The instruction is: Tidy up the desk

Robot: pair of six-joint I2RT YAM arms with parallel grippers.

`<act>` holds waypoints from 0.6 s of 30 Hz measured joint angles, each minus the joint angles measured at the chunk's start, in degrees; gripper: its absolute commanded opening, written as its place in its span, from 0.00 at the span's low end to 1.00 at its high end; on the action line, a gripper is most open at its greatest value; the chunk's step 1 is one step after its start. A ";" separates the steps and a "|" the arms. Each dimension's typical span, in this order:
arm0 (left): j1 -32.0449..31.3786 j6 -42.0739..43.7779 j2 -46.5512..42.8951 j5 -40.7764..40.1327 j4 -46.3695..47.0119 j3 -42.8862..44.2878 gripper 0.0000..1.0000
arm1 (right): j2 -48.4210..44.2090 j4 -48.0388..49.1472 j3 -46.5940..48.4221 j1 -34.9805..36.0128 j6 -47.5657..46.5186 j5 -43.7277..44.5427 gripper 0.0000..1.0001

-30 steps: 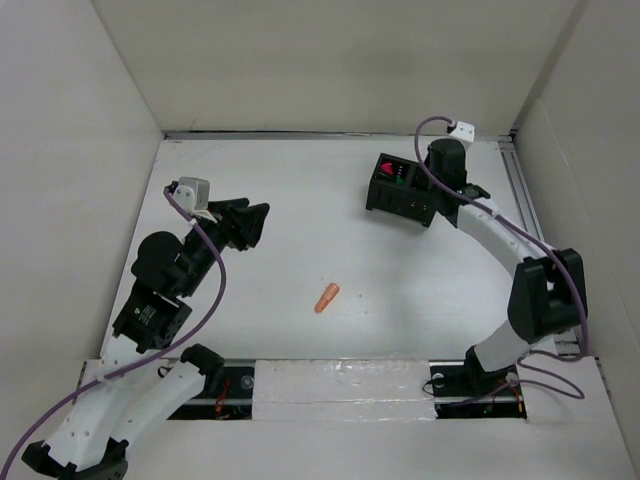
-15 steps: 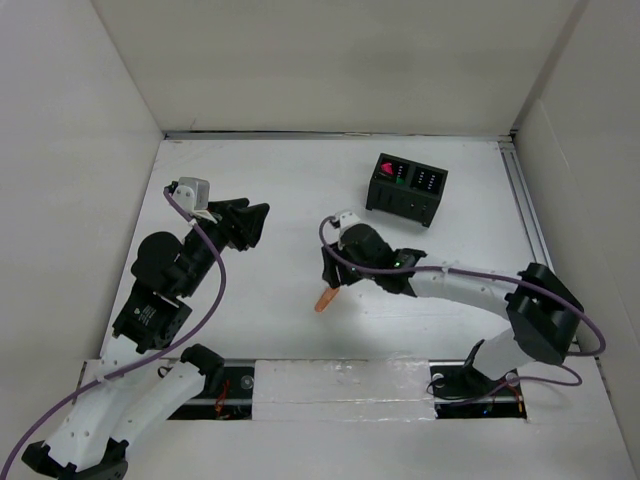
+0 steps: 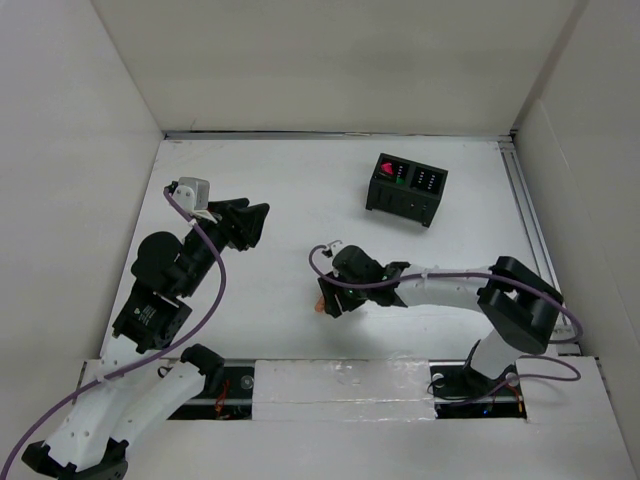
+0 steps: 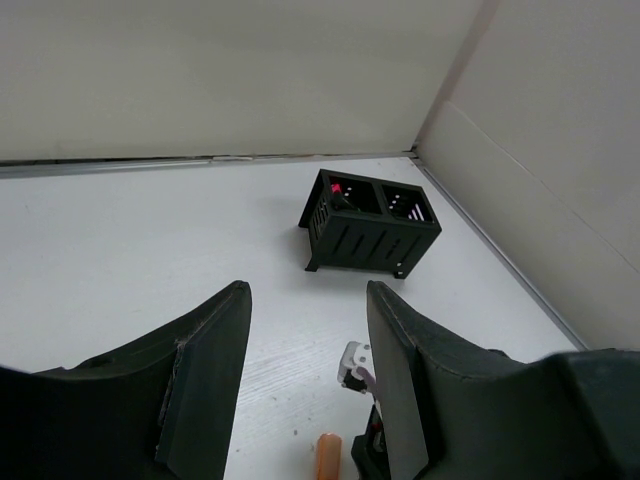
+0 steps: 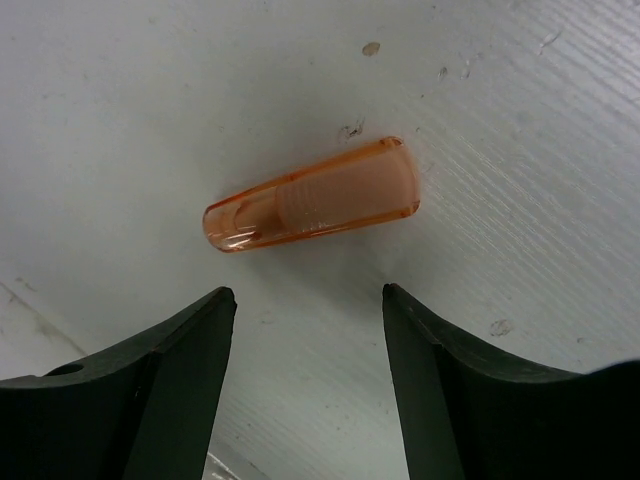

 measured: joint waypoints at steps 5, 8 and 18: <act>0.00 0.00 0.04 -0.02 -0.02 0.00 0.46 | 4.20 4.07 1.62 0.04 0.57 0.79 0.67; 0.00 0.00 0.04 -0.02 -0.02 0.00 0.46 | 6.60 5.62 3.76 0.04 0.94 2.80 0.67; 0.00 0.00 -0.02 -0.79 -0.04 0.00 0.46 | 12.90 8.59 9.49 1.18 0.98 10.32 0.57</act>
